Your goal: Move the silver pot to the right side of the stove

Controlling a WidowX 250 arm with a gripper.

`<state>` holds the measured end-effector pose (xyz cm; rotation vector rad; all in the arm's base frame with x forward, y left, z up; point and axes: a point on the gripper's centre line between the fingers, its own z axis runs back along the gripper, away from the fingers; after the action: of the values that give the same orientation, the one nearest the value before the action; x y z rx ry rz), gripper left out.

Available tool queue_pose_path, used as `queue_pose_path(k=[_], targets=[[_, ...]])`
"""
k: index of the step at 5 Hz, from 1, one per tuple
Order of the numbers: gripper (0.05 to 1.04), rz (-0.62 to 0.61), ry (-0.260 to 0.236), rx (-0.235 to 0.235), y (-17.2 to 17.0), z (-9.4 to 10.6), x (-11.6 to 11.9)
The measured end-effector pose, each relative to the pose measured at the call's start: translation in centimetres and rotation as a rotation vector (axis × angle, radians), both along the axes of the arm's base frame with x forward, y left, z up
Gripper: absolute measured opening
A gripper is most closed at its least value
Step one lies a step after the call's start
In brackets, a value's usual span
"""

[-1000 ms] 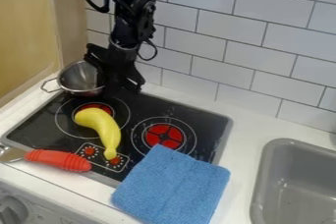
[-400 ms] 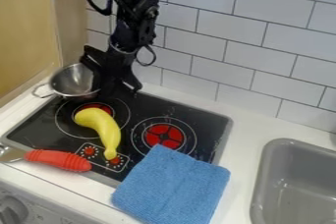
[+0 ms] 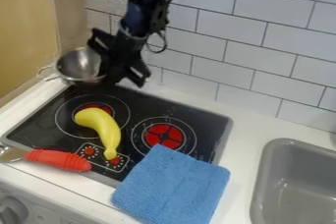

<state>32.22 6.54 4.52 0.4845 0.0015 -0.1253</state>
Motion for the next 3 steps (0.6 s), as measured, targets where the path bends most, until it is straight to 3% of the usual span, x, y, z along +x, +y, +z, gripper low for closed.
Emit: queue_pose_path(k=[2,3], targets=[[0.057,-0.12,0.021,0.031,-4.2,1.4,0.0],[0.057,-0.193,-0.01,0.032,-7.3,2.3,1.0]])
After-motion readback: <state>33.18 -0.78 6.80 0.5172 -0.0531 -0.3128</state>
